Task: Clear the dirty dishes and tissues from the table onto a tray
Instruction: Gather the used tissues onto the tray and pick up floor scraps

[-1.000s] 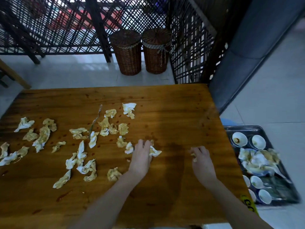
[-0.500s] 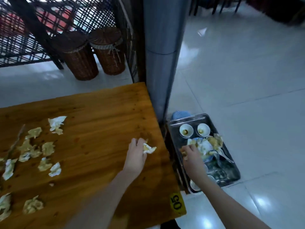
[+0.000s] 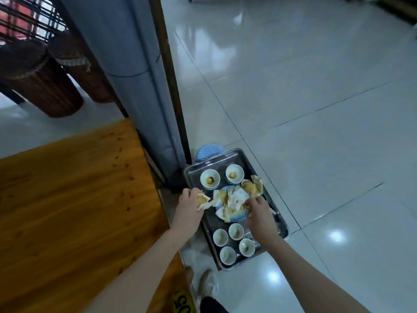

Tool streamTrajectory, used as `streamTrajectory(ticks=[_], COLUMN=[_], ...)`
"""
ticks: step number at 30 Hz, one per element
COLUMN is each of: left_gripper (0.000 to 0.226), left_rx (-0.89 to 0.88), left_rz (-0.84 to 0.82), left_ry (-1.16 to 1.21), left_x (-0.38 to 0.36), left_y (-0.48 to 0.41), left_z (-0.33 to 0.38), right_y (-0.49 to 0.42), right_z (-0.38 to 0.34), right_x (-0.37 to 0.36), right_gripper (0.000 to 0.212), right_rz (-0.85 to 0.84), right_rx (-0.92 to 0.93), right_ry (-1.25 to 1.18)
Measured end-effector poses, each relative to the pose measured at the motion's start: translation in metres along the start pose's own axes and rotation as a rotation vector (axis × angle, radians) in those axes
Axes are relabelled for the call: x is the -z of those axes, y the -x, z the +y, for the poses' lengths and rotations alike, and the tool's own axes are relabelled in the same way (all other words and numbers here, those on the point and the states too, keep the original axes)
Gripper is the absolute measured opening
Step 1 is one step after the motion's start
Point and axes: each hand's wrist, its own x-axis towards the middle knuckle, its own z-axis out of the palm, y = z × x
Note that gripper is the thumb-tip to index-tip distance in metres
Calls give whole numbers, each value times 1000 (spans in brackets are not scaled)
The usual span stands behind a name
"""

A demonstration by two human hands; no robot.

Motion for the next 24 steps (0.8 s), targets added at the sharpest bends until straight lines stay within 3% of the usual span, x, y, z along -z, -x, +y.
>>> streamTrajectory(ticks=[8, 12, 15, 18, 24], left_gripper=[42, 43, 62, 82, 79], left_rx=[-68, -114, -102, -94, -82], left_rz=[-120, -130, -199, -296, -248], left_ry=[-9, 57, 102, 72, 11], left_x=[-32, -42, -47, -48, -36], left_y=[-62, -84, -92, -91, -82], left_z=[48, 62, 64, 58, 37], right_y=[-47, -58, -56, -52, -46], right_z=[27, 33, 37, 41, 37], right_x=[14, 17, 17, 18, 19], right_gripper=[37, 61, 71, 72, 65], right_rz=[6, -68, -101, -105, -105], right_rx=[-40, -41, -53, -67, -52], right_ry=[-58, -79, -67, -42, 2])
